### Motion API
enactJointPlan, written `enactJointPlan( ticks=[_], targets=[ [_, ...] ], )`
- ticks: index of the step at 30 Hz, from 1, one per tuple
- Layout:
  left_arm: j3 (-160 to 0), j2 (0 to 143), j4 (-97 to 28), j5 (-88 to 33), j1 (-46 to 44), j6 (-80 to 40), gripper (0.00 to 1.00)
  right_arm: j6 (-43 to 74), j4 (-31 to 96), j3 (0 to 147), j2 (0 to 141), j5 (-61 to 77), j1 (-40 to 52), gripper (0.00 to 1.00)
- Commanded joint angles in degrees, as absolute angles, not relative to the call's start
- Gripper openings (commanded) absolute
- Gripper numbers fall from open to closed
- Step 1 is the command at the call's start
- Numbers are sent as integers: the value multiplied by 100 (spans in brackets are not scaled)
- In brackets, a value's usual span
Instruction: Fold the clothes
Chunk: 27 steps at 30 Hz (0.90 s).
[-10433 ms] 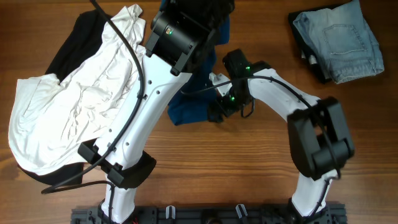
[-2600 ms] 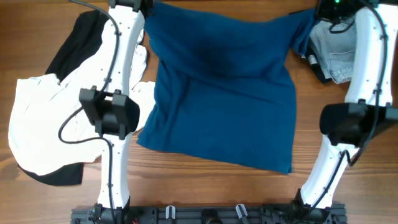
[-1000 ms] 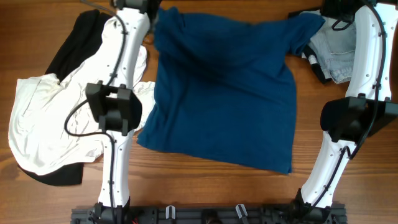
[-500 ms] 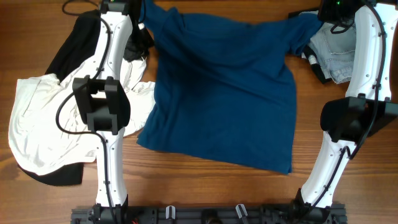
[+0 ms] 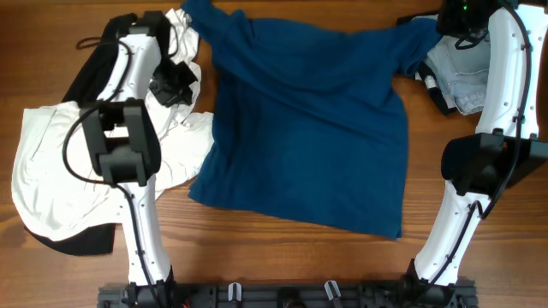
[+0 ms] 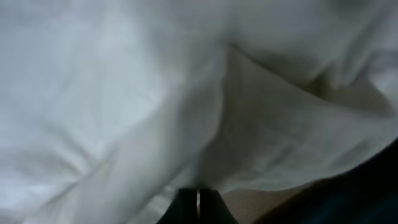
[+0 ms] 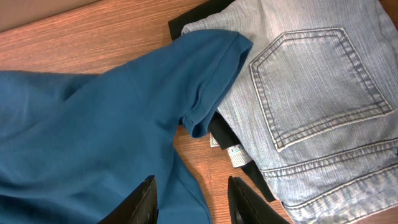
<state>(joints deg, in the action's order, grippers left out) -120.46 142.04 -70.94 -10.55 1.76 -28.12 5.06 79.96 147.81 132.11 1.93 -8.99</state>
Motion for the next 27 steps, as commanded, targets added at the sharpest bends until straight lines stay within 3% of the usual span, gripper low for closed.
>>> enactJointPlan(
  ticks=[1,27],
  targets=[
    [-11824,14328,-7131,-836,794,-2742,4,451,8025,14851,13275,279,-884,37],
    [-11824,14326,-6847,-672,3760,-2893,4,449,8248,14851,13275,209,-731,42]
  ],
)
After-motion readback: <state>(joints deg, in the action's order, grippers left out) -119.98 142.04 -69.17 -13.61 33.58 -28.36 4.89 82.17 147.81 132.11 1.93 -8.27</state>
